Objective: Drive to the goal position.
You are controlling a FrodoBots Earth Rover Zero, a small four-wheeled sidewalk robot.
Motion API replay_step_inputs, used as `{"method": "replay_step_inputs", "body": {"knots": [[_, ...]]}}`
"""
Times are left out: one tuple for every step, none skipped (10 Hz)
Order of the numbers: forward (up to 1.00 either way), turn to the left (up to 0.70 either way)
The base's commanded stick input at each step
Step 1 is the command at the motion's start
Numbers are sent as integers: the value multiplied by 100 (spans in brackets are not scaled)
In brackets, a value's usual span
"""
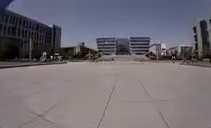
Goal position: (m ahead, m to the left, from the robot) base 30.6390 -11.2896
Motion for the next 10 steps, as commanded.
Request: {"method": "replay_step_inputs", "body": {"knots": [[100, 0], [100, 0], [100, 0], [100, 0], [100, 0], [100, -34], [100, -32], [100, -20], [100, -8], [100, -20]]}}
